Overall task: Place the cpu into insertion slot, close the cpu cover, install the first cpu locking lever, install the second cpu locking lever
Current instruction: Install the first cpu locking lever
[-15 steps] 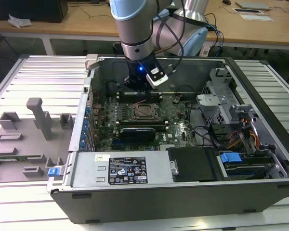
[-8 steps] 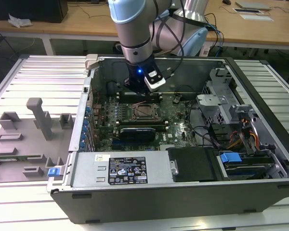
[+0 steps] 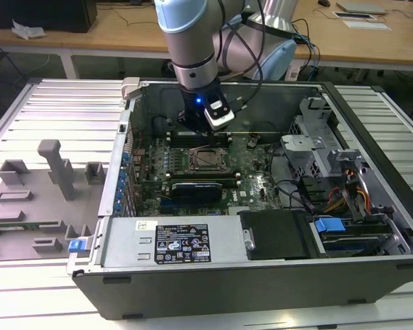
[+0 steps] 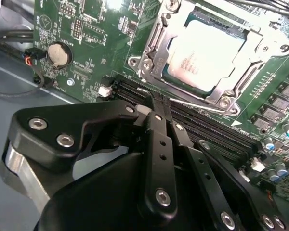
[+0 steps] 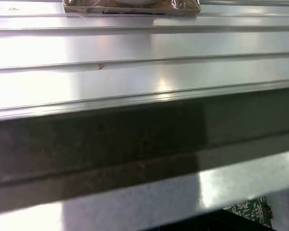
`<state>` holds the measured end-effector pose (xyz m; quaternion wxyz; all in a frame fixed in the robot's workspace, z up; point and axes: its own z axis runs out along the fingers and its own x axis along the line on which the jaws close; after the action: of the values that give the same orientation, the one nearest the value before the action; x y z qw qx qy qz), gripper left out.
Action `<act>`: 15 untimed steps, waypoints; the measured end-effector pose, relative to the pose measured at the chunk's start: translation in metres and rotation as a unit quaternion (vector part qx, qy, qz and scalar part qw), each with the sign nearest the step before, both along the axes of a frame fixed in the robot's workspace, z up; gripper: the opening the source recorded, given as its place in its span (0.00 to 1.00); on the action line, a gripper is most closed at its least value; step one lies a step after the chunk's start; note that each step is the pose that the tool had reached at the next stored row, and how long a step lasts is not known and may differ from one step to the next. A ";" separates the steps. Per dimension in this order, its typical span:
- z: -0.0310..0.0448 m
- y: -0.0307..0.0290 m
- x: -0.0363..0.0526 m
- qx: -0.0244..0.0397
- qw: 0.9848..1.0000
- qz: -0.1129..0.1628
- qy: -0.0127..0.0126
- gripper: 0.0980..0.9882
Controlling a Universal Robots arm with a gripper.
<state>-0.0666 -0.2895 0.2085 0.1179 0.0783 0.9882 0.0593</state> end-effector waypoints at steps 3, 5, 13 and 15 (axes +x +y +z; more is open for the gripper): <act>-0.0024 0.0000 0.0000 0.000 1.000 -0.011 0.000 0.01; -0.0056 0.0000 0.0000 0.000 1.000 -0.026 0.000 0.01; -0.0096 0.0000 0.0000 0.000 0.999 -0.051 0.000 0.01; -0.0097 0.0000 0.0000 0.000 0.999 -0.051 0.000 0.01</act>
<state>-0.0666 -0.2895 0.1988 0.1208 0.1284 0.9829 0.0531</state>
